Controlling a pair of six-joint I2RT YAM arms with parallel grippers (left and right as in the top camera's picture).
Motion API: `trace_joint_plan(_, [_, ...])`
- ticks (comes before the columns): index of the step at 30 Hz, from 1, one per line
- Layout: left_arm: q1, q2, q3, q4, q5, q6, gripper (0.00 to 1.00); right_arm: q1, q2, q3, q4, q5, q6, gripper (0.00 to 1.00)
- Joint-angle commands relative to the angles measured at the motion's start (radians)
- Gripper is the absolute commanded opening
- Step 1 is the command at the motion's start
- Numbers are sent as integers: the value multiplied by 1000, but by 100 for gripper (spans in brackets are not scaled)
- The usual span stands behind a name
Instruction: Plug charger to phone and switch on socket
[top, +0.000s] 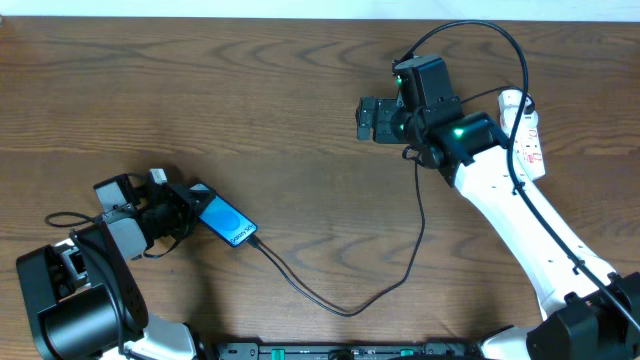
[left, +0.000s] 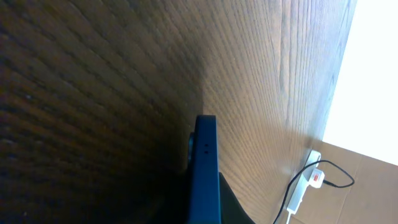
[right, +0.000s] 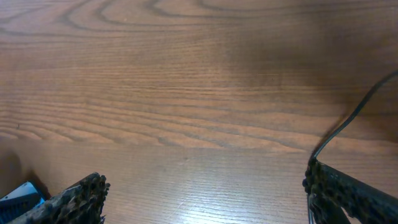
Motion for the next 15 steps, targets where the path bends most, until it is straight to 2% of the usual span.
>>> trace_joint_plan(1, [3, 26, -17, -21, -164, 14, 8, 9, -6, 8, -3, 12, 8, 99])
trace_joint_plan(9, [3, 26, -17, -23, -164, 14, 17, 9, -6, 8, -7, 12, 8, 99])
trace_joint_plan(10, [3, 26, -17, -25, -164, 14, 21, 9, -6, 8, -7, 12, 8, 99])
trace_joint_plan(15, [3, 26, -17, -29, -164, 14, 24, 9, -6, 8, -7, 12, 8, 99])
